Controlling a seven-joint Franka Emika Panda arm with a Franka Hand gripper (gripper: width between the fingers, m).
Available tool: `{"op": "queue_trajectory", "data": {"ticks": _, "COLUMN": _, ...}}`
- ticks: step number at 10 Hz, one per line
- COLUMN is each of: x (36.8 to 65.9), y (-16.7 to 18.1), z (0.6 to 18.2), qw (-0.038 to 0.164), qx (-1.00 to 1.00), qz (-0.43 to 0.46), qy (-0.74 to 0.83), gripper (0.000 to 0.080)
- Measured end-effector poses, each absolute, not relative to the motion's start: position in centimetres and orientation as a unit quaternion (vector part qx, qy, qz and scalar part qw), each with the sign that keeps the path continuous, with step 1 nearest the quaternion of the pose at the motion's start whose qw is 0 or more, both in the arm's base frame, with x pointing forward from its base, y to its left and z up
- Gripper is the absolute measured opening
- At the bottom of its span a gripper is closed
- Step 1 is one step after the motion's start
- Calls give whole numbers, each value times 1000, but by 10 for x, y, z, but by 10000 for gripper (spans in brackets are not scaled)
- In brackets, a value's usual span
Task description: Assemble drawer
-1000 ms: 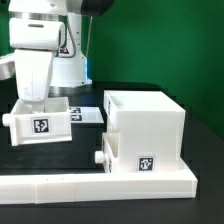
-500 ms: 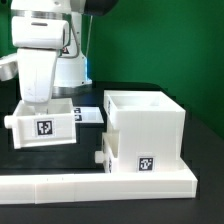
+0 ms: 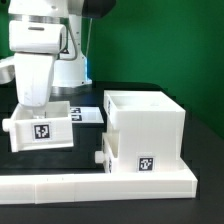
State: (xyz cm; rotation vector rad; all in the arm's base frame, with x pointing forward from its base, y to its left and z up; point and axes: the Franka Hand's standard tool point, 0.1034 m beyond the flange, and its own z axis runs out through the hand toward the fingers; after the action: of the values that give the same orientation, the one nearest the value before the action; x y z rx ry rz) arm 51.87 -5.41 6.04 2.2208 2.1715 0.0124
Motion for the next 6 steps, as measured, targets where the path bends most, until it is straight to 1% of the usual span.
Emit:
{"op": "queue_trajectory", "data": {"ticks": 1, "x": 519, "y": -63, "z": 60, "qw": 7, "qx": 713, "qz": 13, "qy": 701, "gripper": 42}}
{"op": "queue_trajectory", "data": {"ticks": 2, "x": 520, "y": -70, "z": 61, "qw": 5, "qx": 722, "qz": 19, "qy": 692, "gripper": 42}}
{"op": "queue_trajectory", "data": {"ticks": 6, "x": 520, "y": -71, "z": 61, "qw": 6, "qx": 728, "qz": 18, "qy": 686, "gripper": 42}}
